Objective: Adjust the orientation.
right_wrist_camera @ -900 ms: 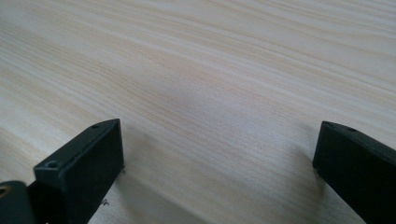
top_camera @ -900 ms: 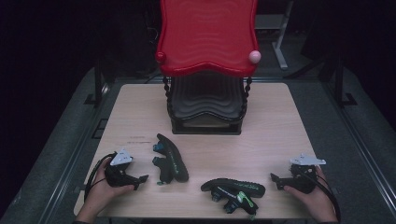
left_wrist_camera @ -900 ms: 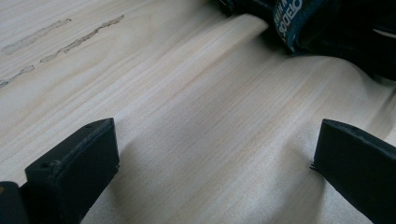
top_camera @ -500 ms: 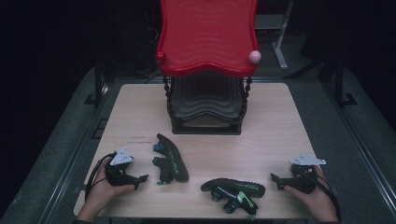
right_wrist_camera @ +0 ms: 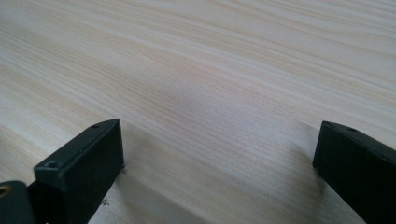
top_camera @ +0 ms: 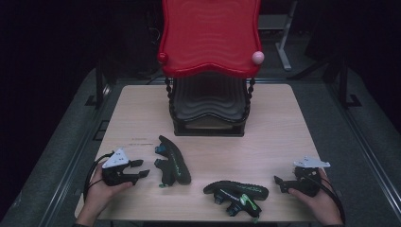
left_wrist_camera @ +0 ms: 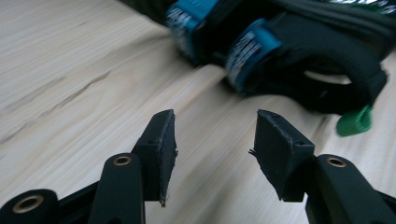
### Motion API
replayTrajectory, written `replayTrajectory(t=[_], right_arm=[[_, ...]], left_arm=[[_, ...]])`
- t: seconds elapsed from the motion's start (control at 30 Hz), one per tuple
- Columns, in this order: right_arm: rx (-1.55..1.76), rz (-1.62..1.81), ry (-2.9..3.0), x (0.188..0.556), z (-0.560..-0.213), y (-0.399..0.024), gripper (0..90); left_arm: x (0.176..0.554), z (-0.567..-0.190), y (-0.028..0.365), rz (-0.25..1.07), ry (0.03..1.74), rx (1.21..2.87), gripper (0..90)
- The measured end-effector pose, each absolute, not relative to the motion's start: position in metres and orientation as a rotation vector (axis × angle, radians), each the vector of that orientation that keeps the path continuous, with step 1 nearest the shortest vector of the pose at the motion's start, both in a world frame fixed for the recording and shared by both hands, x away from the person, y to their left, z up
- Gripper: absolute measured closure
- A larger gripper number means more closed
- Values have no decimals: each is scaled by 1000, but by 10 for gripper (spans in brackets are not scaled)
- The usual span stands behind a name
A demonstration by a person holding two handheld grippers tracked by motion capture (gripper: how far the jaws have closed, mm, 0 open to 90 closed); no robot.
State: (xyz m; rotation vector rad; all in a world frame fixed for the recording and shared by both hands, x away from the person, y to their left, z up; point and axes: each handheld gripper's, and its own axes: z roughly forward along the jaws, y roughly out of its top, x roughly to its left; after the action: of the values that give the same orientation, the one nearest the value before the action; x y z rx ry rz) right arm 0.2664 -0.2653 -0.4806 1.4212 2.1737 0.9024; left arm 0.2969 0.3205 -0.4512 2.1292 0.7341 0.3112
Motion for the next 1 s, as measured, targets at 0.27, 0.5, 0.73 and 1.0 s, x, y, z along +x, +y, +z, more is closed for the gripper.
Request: replayTrajectory(t=[0.27,0.5,0.73,1.0], right_arm=[[1420,902,2175,267,-481,-265,12],[1418,904,2177,267,-481,-265,12],[1415,907,2181,267,-481,-265,12],[1414,908,2182,267,-481,-265,12]], left_arm=[[306,-454,298,258,656,2147,508],[312,-454,292,265,608,2158,615],[312,-448,289,298,582,2155,690],[320,-437,275,306,550,2094,727]])
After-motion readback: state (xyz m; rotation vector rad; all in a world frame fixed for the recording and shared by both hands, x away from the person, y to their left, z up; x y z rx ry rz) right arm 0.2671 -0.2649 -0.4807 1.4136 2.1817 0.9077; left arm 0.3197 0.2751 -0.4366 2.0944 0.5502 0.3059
